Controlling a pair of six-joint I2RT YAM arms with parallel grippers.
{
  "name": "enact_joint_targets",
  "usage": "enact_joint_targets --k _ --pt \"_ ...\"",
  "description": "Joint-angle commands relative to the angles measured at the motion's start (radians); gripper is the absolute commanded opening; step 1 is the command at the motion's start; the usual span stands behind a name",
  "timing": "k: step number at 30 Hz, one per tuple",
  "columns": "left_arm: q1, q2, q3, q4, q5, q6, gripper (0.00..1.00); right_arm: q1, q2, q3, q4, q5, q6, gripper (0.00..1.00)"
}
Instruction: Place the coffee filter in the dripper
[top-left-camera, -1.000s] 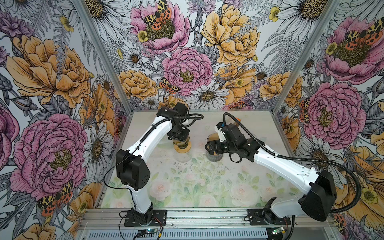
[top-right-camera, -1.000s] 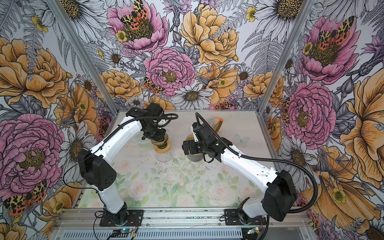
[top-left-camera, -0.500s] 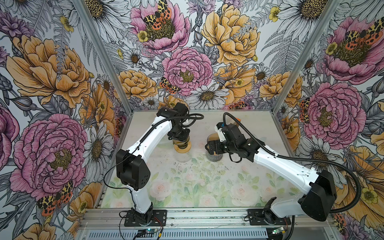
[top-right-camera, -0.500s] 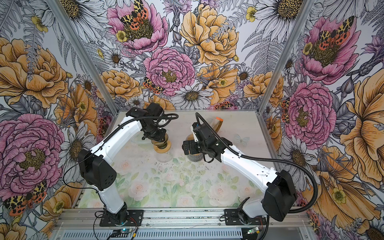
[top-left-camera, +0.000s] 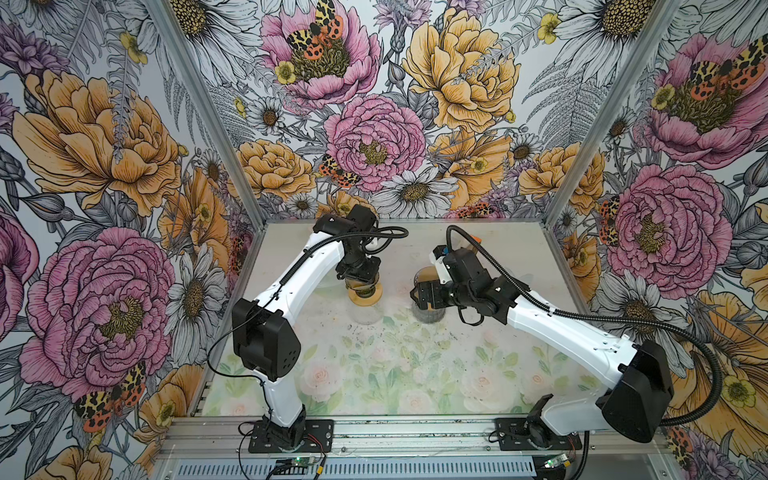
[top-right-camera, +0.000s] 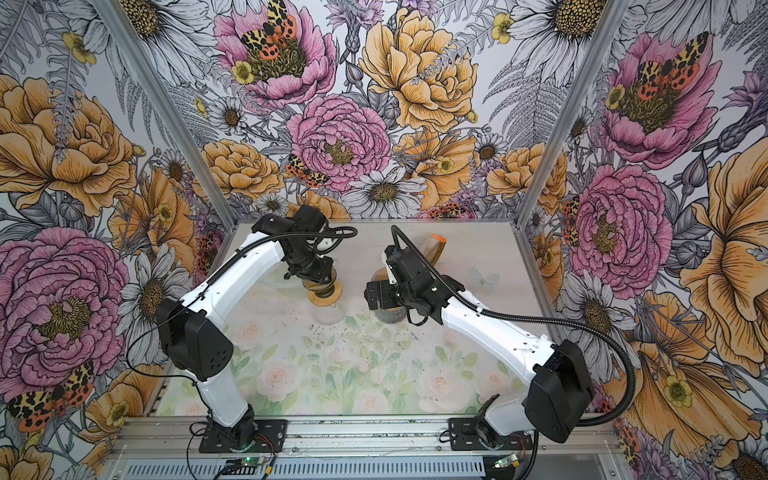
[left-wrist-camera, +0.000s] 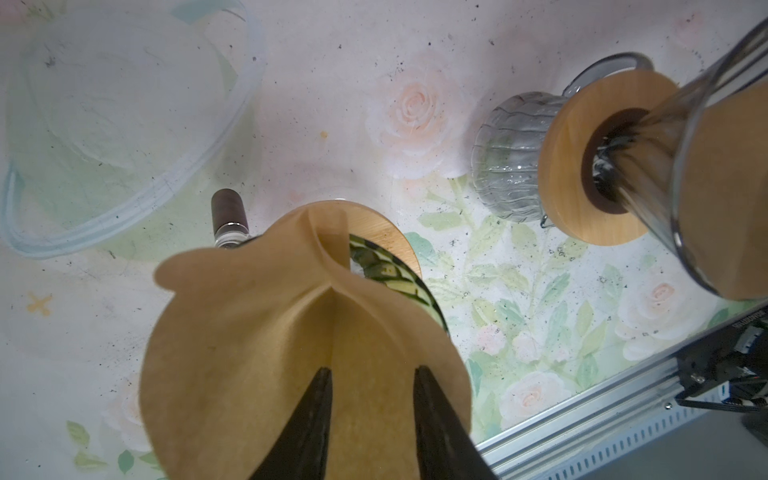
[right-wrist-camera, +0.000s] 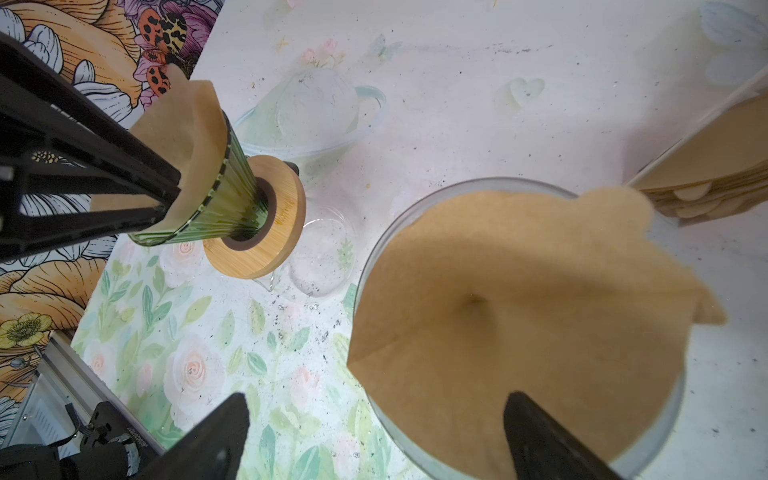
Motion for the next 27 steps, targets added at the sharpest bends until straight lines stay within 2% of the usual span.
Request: enact_joint_targets --k 1,5,16,24,27 --pt "-0.002 0.009 0.021 0.003 0.016 -0.002 0.35 0.001 0.001 0.007 0.021 0.004 0.006 0.98" --pt "0.0 -0.012 0.017 0.004 -0.015 -0.015 0.36 0.001 -0.005 0.01 0.021 0.005 0.002 0.97" --pt "-0.009 -0.131 0.001 0.065 -0.116 -0.103 0.45 -0.004 -0.059 0.025 0.004 0.022 -0.03 0.96" --pt "-0.021 -0.367 -0.246 0.319 -0.051 -0.221 0.62 -0.007 -0.06 0.069 -0.066 0.06 -0.05 0.96" --pt "-0.023 -0.459 -0.345 0.4 -0.028 -0.249 0.8 -0.008 -0.062 0.091 -0.084 0.072 -0.055 0.96"
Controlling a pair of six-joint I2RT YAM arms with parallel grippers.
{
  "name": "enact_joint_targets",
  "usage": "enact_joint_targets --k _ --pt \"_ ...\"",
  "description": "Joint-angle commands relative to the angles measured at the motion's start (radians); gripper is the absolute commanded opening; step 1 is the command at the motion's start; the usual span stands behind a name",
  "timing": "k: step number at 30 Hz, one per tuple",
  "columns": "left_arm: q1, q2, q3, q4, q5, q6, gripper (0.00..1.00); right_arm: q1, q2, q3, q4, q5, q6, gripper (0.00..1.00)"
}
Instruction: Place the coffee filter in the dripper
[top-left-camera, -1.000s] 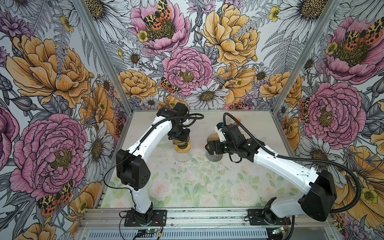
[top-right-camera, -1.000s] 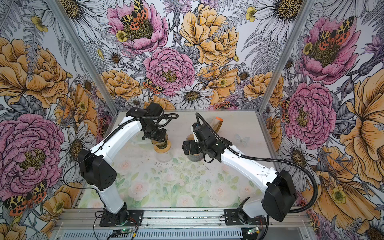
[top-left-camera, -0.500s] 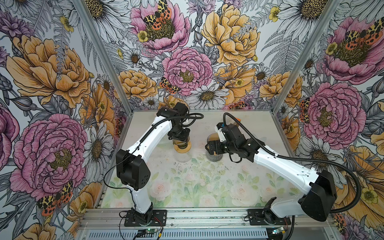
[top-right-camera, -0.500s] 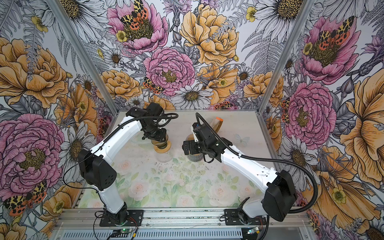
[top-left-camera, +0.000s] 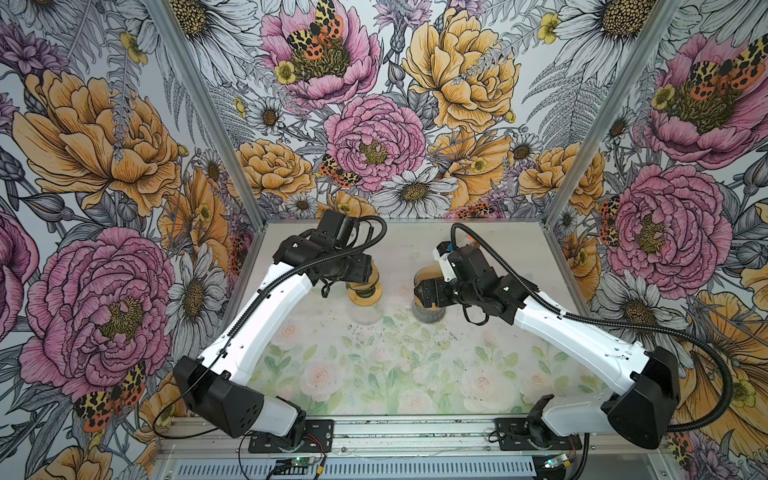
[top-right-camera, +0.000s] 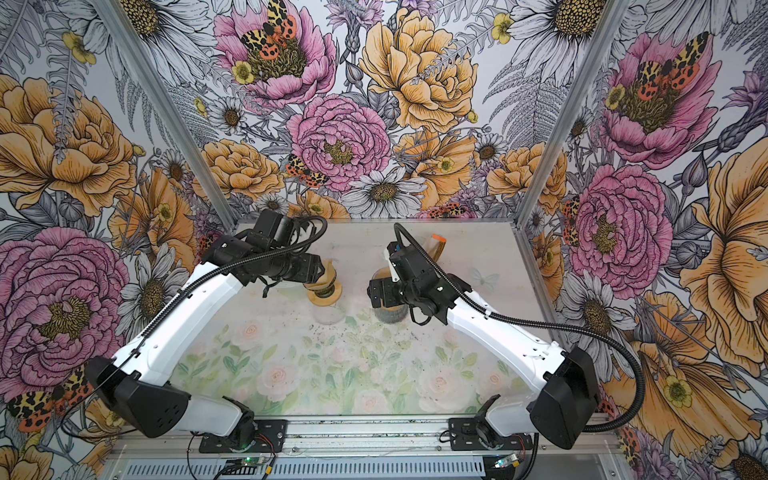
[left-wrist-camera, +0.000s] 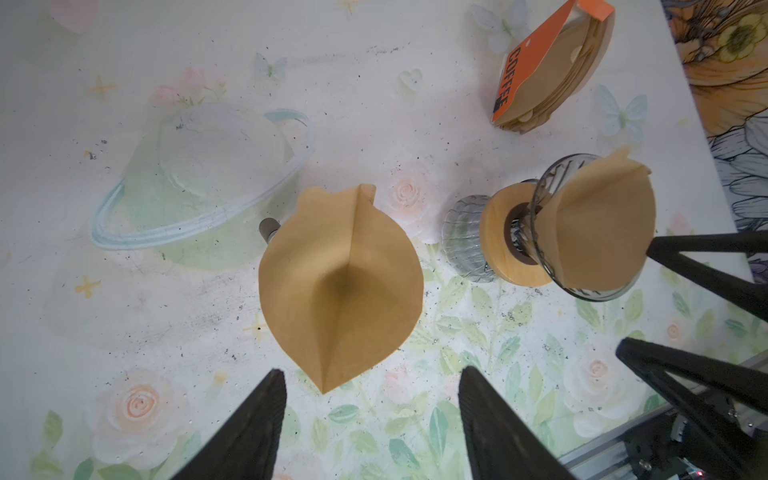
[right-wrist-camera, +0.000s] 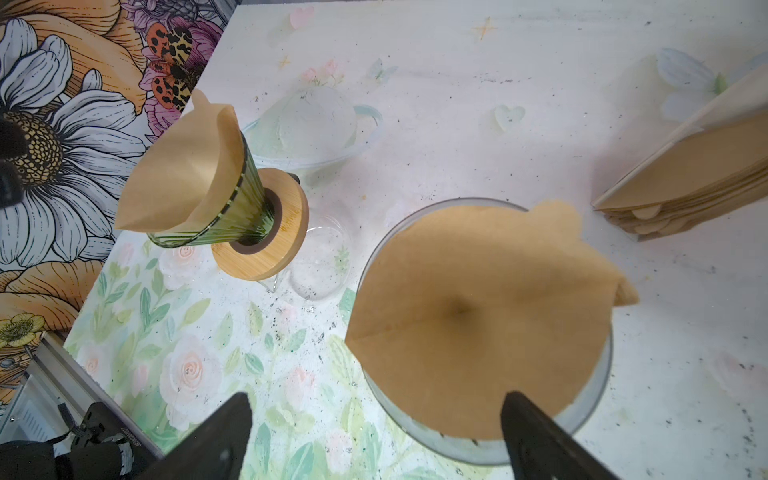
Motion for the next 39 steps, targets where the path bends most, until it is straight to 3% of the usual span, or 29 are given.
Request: enact_joint_targets --k 1,3,13,19,28,33,39 --pt "-0.01 -0.086 -0.092 0.162 0.048 -0.061 0.88 -0.008 -0.025 0.053 -0.028 0.035 -0.018 0.96" --pt "-0.011 -0.14 -0.155 0.22 0.075 -0.079 0.99 -0.008 -0.028 0.061 -0.028 0.041 -0.019 0.96" --pt "-0.039 -0.292 -0.314 0.364 0.161 -0.113 0.99 -0.008 -0.061 0.09 -0.054 0.041 -0.054 0.98" --pt "-0.027 -0.308 -0.311 0.379 0.063 -0.116 0.99 -0.01 -0.091 0.094 -0.074 0.07 -0.064 0.99" --pt "0.113 -0.303 -0.271 0.418 0.036 -0.083 0.99 -0.019 -0.173 0.071 -0.08 0.264 -0.035 0.99" --pt "0.23 -0.339 -0.343 0.552 0.074 -0.087 0.99 -0.029 -0.2 0.037 -0.079 0.375 -0.047 1.0" --pt "0.28 -0.333 -0.412 0.65 -0.021 -0.058 0.99 -0.041 -0.199 0.018 -0.078 0.384 -0.068 0.99"
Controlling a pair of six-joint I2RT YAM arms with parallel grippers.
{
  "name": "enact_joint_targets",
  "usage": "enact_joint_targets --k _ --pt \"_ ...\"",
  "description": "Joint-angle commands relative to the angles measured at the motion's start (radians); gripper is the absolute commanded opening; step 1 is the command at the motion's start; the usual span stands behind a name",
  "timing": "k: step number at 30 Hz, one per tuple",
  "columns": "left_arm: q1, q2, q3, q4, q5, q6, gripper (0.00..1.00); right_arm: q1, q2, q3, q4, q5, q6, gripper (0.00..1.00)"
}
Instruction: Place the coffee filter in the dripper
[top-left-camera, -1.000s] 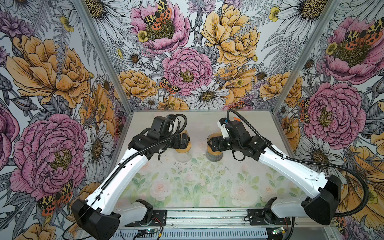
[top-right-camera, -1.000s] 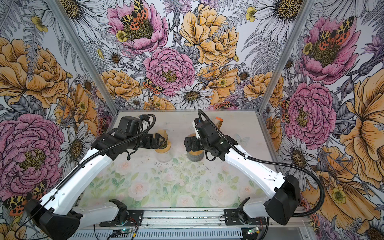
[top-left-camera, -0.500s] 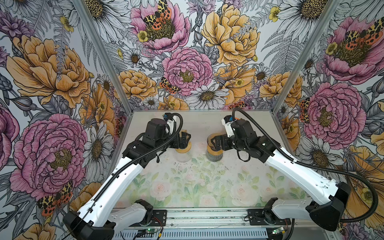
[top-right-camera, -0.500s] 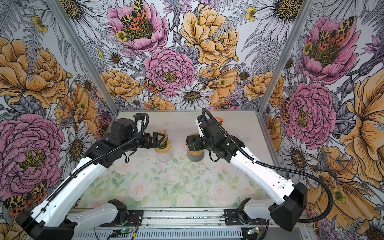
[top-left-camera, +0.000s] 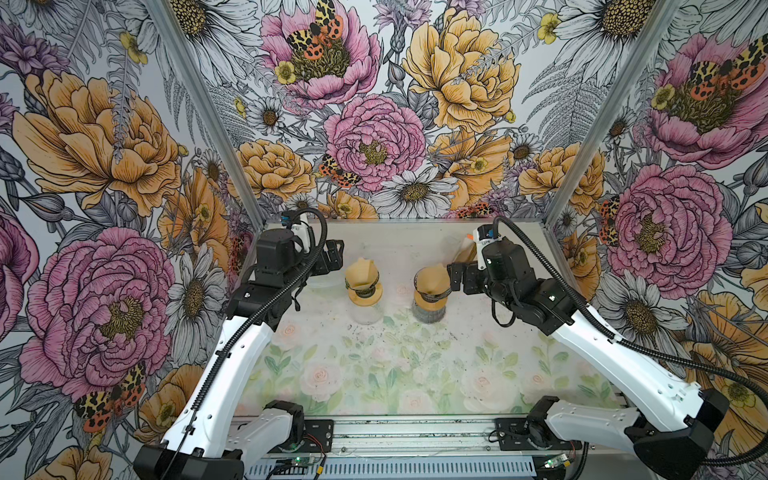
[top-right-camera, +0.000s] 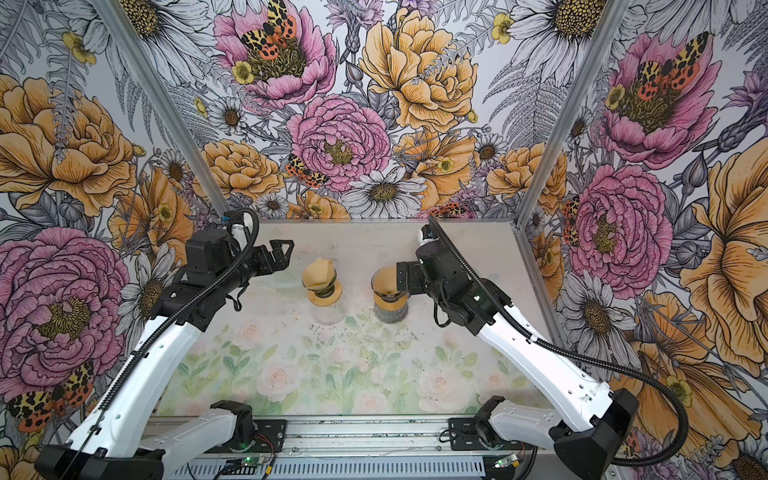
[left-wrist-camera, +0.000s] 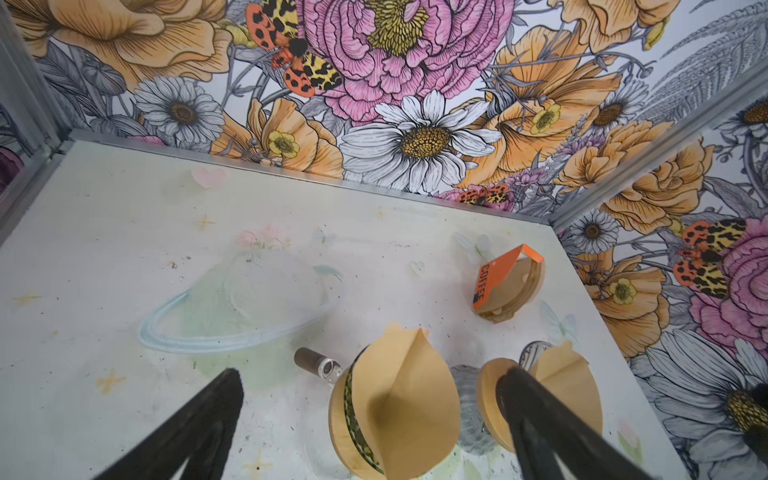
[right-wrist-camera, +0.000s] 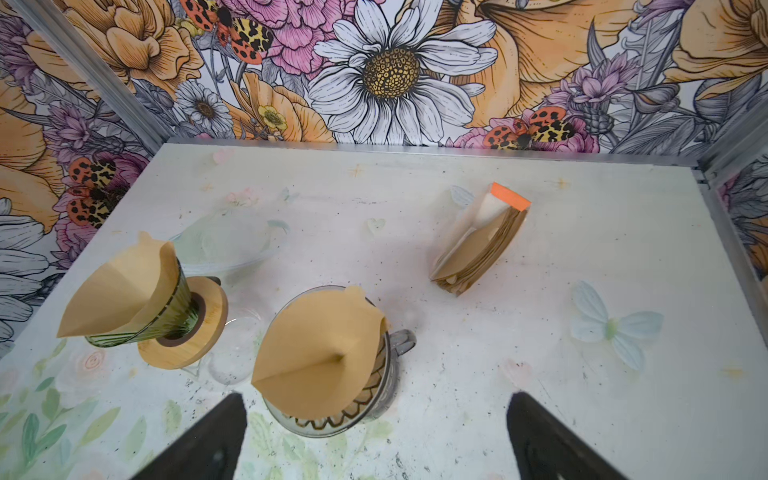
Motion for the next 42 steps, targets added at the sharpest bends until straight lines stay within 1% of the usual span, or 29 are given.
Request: enact_joint_targets --k 1,3,6,9,11,13,16,18,22,24,27,31,35,37,40,42 --pt "0.01 -0.006 -0.051 0.102 -0.102 0.027 0.99 -0.01 -0.004 -0.016 0.0 0.043 -0.021 1.0" --pt "0.014 -0.012 -0.099 0.144 -0.169 0.021 0.99 -0.012 0.0 -0.026 -0.001 0.059 -0.017 1.0" --pt "0.022 -0.027 -0.183 0.216 -0.235 0.025 0.99 -0.015 0.003 -0.048 0.0 0.082 -0.012 1.0" --pt "0.043 -0.038 -0.24 0.238 -0.313 0.038 0.99 -0.023 0.004 -0.07 0.0 0.097 -0.016 0.99" --pt "0.063 -0.043 -0.277 0.245 -0.325 0.039 0.99 -0.032 0.003 -0.087 0.001 0.1 -0.016 1.0" --pt "0.078 -0.058 -0.331 0.284 -0.31 0.036 0.99 -0.043 0.001 -0.106 0.009 0.1 -0.018 1.0" --pt "0.083 -0.084 -0.457 0.432 -0.295 0.055 0.99 -0.066 -0.005 -0.14 0.032 0.092 -0.024 1.0" --pt "0.082 -0.096 -0.522 0.5 -0.317 0.058 0.99 -0.087 -0.017 -0.168 0.059 0.086 -0.025 0.99" --pt "0.081 -0.091 -0.555 0.525 -0.381 0.122 0.99 -0.126 -0.064 -0.257 0.152 0.05 -0.059 0.99" --pt "0.081 -0.067 -0.58 0.577 -0.41 0.174 0.99 -0.133 -0.1 -0.325 0.224 0.055 -0.077 0.99" --pt "0.08 -0.022 -0.617 0.645 -0.427 0.19 0.99 -0.149 -0.145 -0.394 0.298 0.059 -0.084 0.98" --pt "0.073 0.036 -0.676 0.786 -0.429 0.21 0.99 -0.167 -0.173 -0.446 0.328 0.098 -0.076 0.98" --pt "0.072 0.127 -0.736 1.004 -0.437 0.289 0.99 -0.188 -0.164 -0.487 0.334 0.148 -0.045 0.99" --pt "0.075 0.184 -0.745 1.083 -0.437 0.318 0.99 -0.198 -0.158 -0.51 0.35 0.16 -0.037 1.0" --pt "0.088 0.267 -0.766 1.209 -0.403 0.338 0.99 -0.218 -0.156 -0.541 0.394 0.157 -0.033 0.99" --pt "0.109 0.305 -0.77 1.285 -0.346 0.341 0.99 -0.23 -0.157 -0.566 0.433 0.157 -0.043 0.99"
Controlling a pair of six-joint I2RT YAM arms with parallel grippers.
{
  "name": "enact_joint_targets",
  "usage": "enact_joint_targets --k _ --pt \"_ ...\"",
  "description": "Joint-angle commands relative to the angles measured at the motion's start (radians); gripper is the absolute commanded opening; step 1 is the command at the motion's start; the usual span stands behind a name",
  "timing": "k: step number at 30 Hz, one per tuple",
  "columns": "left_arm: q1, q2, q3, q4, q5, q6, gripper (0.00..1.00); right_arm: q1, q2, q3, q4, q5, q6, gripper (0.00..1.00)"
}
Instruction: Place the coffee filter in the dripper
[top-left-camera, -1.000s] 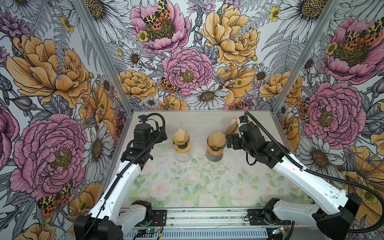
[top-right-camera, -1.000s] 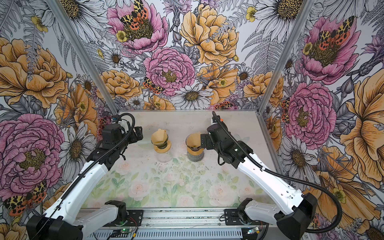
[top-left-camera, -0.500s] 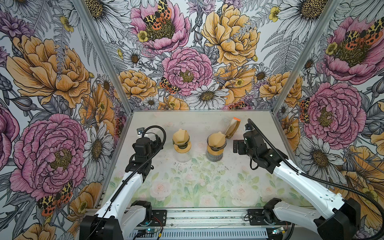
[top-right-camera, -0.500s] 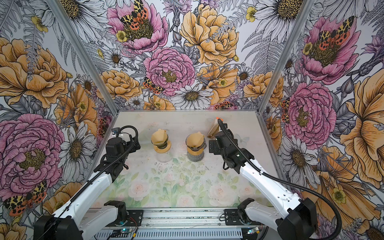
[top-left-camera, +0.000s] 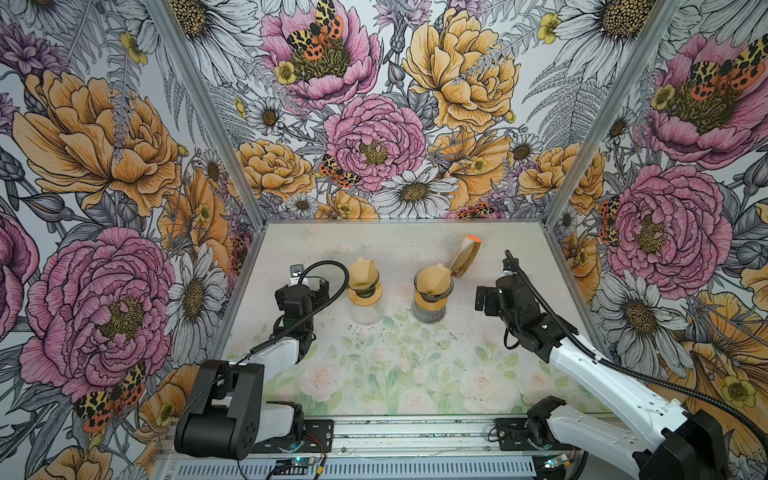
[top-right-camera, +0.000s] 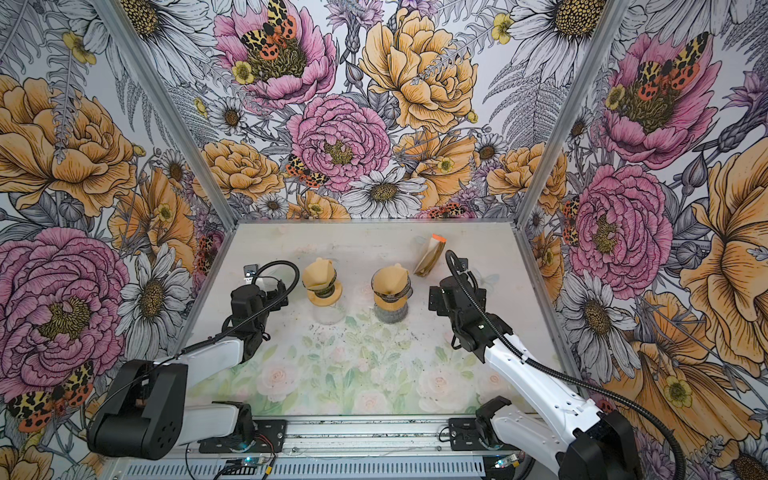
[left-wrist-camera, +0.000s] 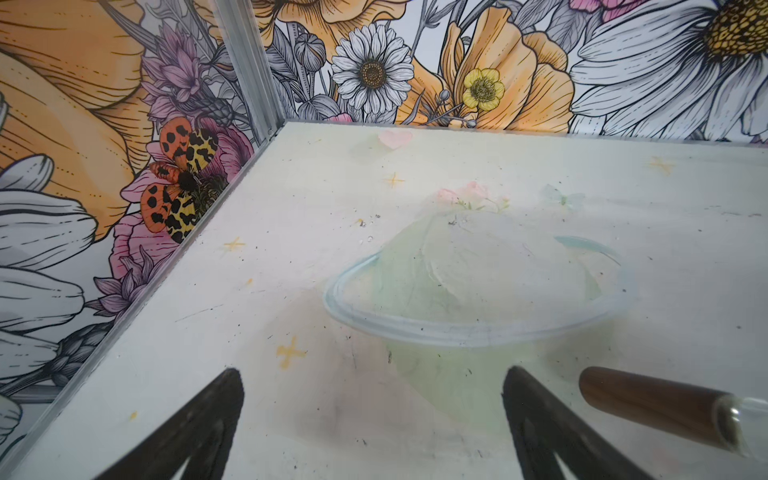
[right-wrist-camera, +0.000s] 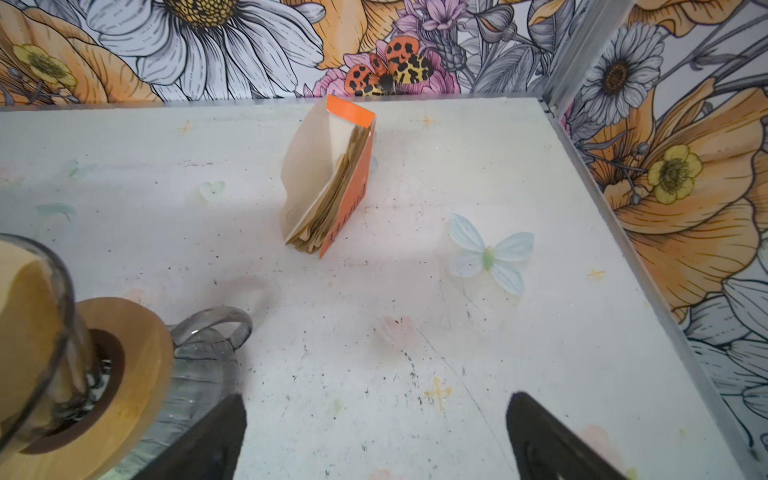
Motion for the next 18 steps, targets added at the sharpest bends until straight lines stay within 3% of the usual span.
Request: enact_joint_targets --k 1,8,14,18 --pt "0.036 0.039 -0.008 0.212 0.08 0.045 0.99 -0.018 0.0 -0.033 0.105 0.033 0.0 0.99" --pt "0.142 0.222 -0.052 0.487 0.198 -0.038 0.99 -0.078 0.026 -0.087 0.215 0.036 -0.053 0.99" --pt "0.139 0.213 -0.039 0.439 0.192 -0.035 0.99 -0.171 0.103 -0.144 0.409 0.031 -0.126 0.98" --pt "0.134 0.216 -0.038 0.444 0.183 -0.029 0.99 -0.255 0.151 -0.154 0.523 -0.079 -0.161 0.98"
